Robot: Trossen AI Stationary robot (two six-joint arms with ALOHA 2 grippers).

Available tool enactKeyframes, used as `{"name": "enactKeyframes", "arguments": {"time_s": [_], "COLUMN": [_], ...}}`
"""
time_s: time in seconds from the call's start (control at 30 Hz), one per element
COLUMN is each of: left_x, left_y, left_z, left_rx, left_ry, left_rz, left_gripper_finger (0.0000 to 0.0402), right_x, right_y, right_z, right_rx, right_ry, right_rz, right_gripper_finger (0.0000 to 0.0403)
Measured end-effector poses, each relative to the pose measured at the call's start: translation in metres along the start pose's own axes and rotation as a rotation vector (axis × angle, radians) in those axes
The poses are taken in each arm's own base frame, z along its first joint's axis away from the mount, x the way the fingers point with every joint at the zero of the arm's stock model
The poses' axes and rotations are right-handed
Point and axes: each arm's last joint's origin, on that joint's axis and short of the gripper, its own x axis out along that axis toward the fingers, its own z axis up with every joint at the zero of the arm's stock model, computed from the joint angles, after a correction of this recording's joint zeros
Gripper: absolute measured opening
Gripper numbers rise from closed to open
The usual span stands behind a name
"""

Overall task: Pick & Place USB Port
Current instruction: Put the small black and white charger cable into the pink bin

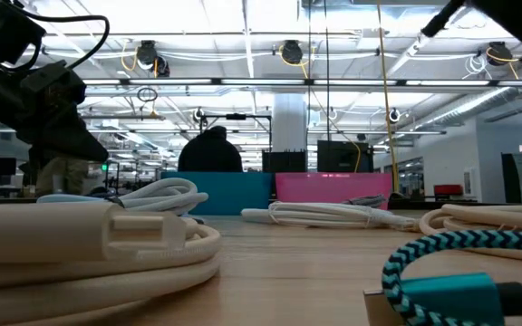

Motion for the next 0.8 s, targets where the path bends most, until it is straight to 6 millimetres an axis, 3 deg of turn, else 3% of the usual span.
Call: {"name": "enactKeyframes", "arguments": {"time_s": [0.23, 0.37, 0.5, 0.67, 0.8], "left_x": [-0.001, -0.008, -0.032, -0.067, -0.093], "left_y": [-0.006, -0.017, -0.026, -0.033, -0.051], "left_z": [0.009, 0.037, 0.073, 0.106, 0.139], "left_rx": [-0.098, -0.341, -0.662, -0.664, -0.473], "left_ry": [-0.101, -0.448, -0.800, -1.082, -1.160], "left_rz": [-0.043, -0.104, -0.373, -0.577, -0.671], "left_gripper_finger": [0.0031, 0.0031, 0.0031, 0.0031, 0.0031], "right_x": [0.019, 0.022, 0.022, 0.022, 0.021], "right_y": [0.013, 0.015, 0.014, 0.009, 0.009], "right_z": [0.018, 0.023, 0.023, 0.024, 0.027], "right_rx": [-0.156, -0.214, -0.219, -0.237, -0.271], "right_ry": [-0.194, -0.250, -0.277, -0.353, -0.418], "right_rz": [-0.062, -0.098, -0.138, -0.242, -0.290], "right_gripper_finger": [0.0004, 0.0004, 0.0004, 0.0004, 0.0004]}}
